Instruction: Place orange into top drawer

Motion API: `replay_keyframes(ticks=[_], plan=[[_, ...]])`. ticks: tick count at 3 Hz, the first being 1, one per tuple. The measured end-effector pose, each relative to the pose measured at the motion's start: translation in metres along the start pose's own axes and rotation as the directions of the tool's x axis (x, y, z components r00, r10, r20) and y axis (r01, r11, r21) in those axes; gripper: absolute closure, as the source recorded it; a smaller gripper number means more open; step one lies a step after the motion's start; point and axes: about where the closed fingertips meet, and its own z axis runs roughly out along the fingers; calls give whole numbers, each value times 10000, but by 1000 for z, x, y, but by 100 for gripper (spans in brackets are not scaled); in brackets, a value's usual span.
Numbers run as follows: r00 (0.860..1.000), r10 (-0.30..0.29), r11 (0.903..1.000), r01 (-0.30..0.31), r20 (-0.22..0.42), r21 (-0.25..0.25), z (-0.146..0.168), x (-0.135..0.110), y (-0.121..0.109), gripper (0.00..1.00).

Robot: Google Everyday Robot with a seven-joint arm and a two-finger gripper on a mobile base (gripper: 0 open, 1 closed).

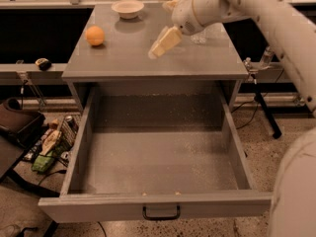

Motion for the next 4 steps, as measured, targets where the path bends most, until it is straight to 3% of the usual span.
replay_keyframes(ticks=[1,2,3,4], plan=[[9940,209,9991,-169,1076,-380,75,-6,-6,0],[9726,815,9965,-751,2179,-374,184,-19,-31,0],[9637,1070,9940,-1092,2445,-44,223,-34,-49,0],[9609,1320,9908,-1351,2435,-41,239,-58,-54,0]])
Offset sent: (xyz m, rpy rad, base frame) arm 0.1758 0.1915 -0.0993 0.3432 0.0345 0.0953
